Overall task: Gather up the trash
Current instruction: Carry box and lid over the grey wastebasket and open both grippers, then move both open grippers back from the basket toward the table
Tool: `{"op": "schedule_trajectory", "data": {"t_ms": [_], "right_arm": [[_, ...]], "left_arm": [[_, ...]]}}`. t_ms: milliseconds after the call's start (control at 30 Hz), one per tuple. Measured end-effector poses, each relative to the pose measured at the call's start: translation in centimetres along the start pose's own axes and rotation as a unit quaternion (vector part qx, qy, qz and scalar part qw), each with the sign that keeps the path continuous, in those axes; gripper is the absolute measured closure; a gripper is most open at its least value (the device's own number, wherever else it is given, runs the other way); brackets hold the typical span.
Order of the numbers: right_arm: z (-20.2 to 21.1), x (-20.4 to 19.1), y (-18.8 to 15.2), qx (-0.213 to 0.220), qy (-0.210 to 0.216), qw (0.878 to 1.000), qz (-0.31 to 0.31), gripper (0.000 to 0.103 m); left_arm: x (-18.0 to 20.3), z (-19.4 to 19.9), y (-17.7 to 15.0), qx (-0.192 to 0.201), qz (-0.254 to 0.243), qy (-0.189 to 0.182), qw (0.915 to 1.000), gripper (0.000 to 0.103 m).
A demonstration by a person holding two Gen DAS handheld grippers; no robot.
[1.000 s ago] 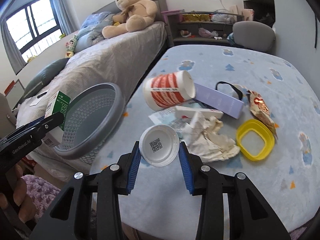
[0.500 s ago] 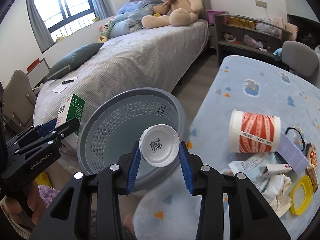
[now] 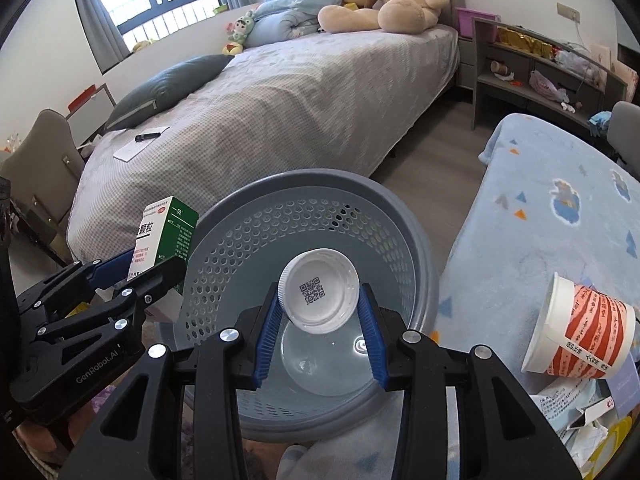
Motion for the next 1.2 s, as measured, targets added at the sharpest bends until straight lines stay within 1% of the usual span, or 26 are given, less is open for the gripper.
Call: {"op": "schedule_trajectory", "data": {"t_ms": [67, 133, 267, 300, 433, 600, 667, 800, 900, 1000, 1100, 1200], "right_arm": [[-0.5, 0.1, -0.1, -0.007, -0.001, 1.000, 0.000, 0.065], [-0.8, 0.3, -0.1, -0.008, -0.002, 1.000, 0.001, 0.064], [-1.0, 0.6, -0.1, -0.006, -0.003, 1.000, -0.004, 0.064], [-1.0, 0.7, -0.2, -0.006, -0.002, 1.000, -0.005, 0.062], [-0.7, 0.9, 0.0, 0.004, -0.007, 1.000, -0.007, 0.046], [-0.3, 1.1, 0.1, 0.010, -0.010, 1.000, -0.011, 0.046], [-0.3, 1.1, 0.1, 0.010, -0.011, 1.000, -0.011, 0.046], [-0.3, 1.1, 0.0, 0.009, -0.013, 1.000, -0.009, 0.045], [-0.3, 1.0, 0.0, 0.010, -0.013, 1.000, -0.009, 0.045], [-0.2, 1.0, 0.0, 0.010, -0.014, 1.000, -0.009, 0.044], [-0.1, 0.9, 0.0, 0.012, -0.016, 1.000, -0.008, 0.043], [0.0, 0.8, 0.0, 0.012, -0.017, 1.000, -0.007, 0.042]], "left_arm": [[-0.2, -0.3, -0.1, -0.001, -0.003, 0.007, 1.0000, 0.060], [-0.2, -0.5, -0.2, -0.005, 0.001, 0.000, 1.0000, 0.060], [-0.3, -0.6, -0.3, -0.008, 0.001, 0.005, 1.0000, 0.060], [-0.4, -0.6, -0.3, -0.007, 0.002, 0.005, 1.0000, 0.060], [-0.4, -0.6, -0.3, -0.007, 0.003, 0.011, 0.9999, 0.053], [-0.6, -0.5, -0.4, -0.004, 0.006, 0.018, 0.9998, 0.048], [-0.7, -0.4, -0.4, -0.003, 0.008, 0.019, 0.9998, 0.044], [-1.0, -0.4, -0.3, -0.003, 0.012, 0.021, 0.9997, 0.044], [-1.2, -0.4, -0.3, -0.002, 0.017, 0.023, 0.9996, 0.041], [-1.3, -0.1, -0.3, 0.005, 0.018, 0.027, 0.9995, 0.041], [-1.3, 0.1, -0.2, 0.010, 0.019, 0.030, 0.9993, 0.036], [-1.5, 0.2, -0.2, 0.013, 0.020, 0.032, 0.9992, 0.035]]}}
Point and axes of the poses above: each gripper's, at about its wrist camera, not at the fingertips, and z roughly against the way its jaws point, x to its right, y to its top, the point moved 6 cm from there along -z, roughly the way its jaws point
